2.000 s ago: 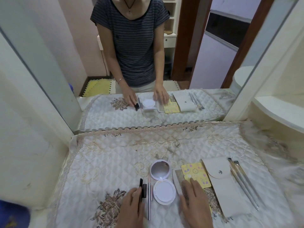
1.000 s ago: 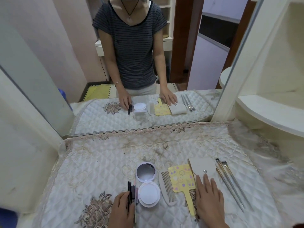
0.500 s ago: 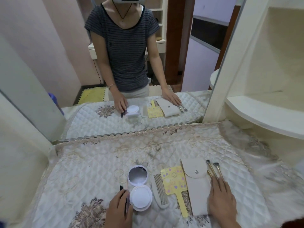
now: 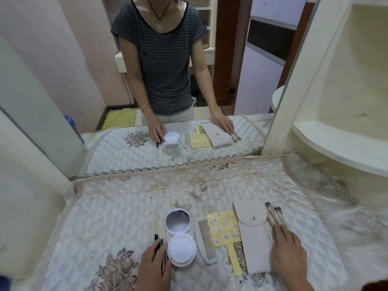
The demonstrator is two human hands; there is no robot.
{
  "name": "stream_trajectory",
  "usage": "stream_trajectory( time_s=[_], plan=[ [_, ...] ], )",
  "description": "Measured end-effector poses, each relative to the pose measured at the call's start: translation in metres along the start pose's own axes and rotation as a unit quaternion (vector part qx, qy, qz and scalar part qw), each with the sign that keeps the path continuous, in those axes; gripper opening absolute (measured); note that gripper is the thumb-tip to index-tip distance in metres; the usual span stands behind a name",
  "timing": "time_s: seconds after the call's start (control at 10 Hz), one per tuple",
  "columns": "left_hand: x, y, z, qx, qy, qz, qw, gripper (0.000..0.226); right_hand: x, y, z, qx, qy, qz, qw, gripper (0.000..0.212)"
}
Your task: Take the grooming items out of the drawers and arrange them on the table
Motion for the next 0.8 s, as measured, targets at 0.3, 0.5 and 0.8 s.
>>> stream_trajectory(
  time_s=[0.3, 0.5, 0.8],
  plan=[
    [0.008, -0.005, 0.007, 0.023, 0.008, 0.016, 1.0, 0.044, 0.009, 0.001, 0.005, -0.041, 0.032, -0.036, 0.998, 0.037],
    [0.006, -0.013, 0.01, 0.001, 0.044, -0.005, 0.999, 0.043, 0.018, -0.007, 0.012, -0.035, 0.038, -0.052, 0.997, 0.045],
    [0.013, -0.014, 0.009, 0.044, 0.064, -0.019, 0.997, 0.042, 0.046, -0.002, 0.028, -0.053, -0.013, -0.105, 0.993, 0.044]
  ],
)
Point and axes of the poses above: each hand's wrist, its own z-axis away from the middle knuckle, its own y-axis out of the palm, x = y × z, the point moved 3 cm from there along -z, towards the middle knuckle, and after that the axes turned 2 degrees about -z, right-handed, at the moved point
